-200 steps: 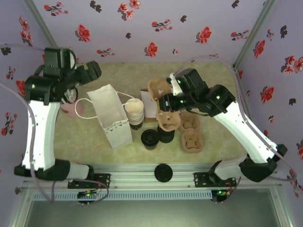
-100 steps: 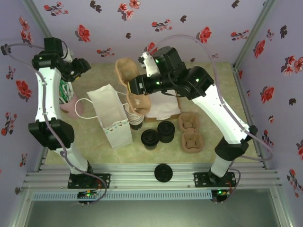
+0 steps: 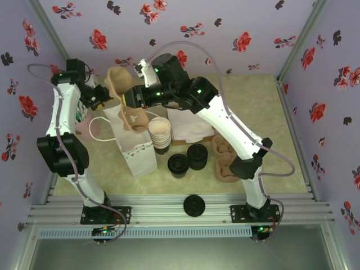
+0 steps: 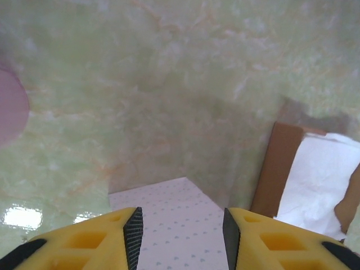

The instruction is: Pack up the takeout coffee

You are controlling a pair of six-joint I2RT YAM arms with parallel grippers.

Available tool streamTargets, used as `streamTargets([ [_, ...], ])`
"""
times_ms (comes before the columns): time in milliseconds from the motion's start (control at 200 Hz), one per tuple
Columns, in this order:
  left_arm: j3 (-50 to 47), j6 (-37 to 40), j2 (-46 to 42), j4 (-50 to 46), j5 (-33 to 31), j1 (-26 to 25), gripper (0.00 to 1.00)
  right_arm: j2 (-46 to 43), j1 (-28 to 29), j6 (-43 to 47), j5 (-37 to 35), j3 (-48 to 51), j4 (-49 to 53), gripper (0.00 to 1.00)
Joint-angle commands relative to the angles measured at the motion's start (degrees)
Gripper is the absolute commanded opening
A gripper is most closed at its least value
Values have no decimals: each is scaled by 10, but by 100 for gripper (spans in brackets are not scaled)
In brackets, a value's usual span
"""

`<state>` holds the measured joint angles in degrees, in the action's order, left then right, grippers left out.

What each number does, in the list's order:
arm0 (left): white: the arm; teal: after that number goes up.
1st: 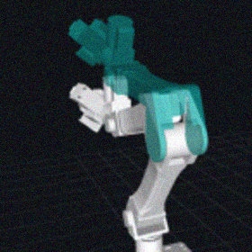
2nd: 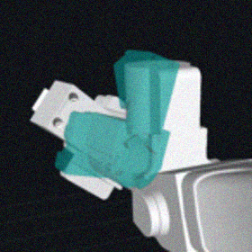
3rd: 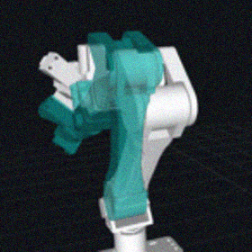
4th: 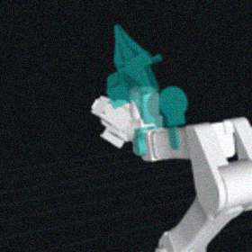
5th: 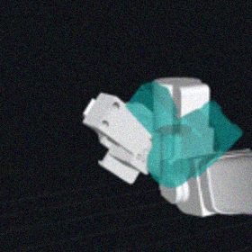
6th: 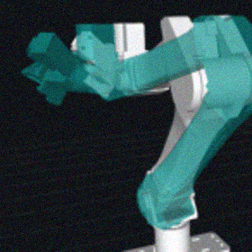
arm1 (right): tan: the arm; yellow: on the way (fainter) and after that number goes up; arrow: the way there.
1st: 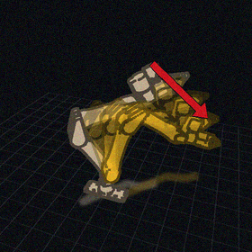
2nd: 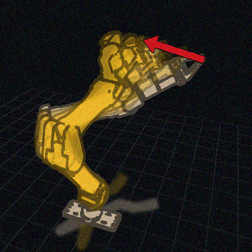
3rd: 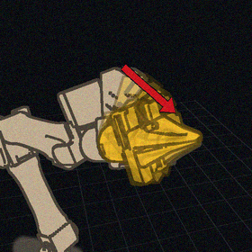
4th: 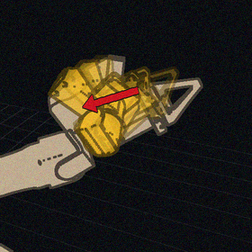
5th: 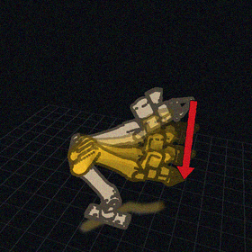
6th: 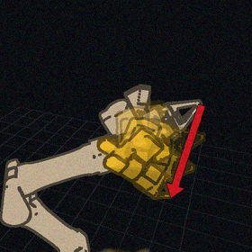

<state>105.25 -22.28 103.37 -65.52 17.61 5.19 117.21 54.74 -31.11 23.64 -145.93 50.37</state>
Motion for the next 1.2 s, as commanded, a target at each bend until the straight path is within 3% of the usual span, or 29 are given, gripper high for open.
streamTargets([
  [0, -41, 15, -40, 14, 3, -5, 43, 16, 8, -14, 10, -24, -15, 38],
  [675, -262, -8, -224, 74, 0, -10, 43, 49, 31, 19, -1, -22, 67, 38],
  [930, -247, -1, -261, 56, 3, 26, 55, 59, 47, 68, -35, -22, 107, 38],
  [1195, -228, -6, -289, 50, 43, 69, 60, 59, 68, 110, -67, -20, 144, 38],
])
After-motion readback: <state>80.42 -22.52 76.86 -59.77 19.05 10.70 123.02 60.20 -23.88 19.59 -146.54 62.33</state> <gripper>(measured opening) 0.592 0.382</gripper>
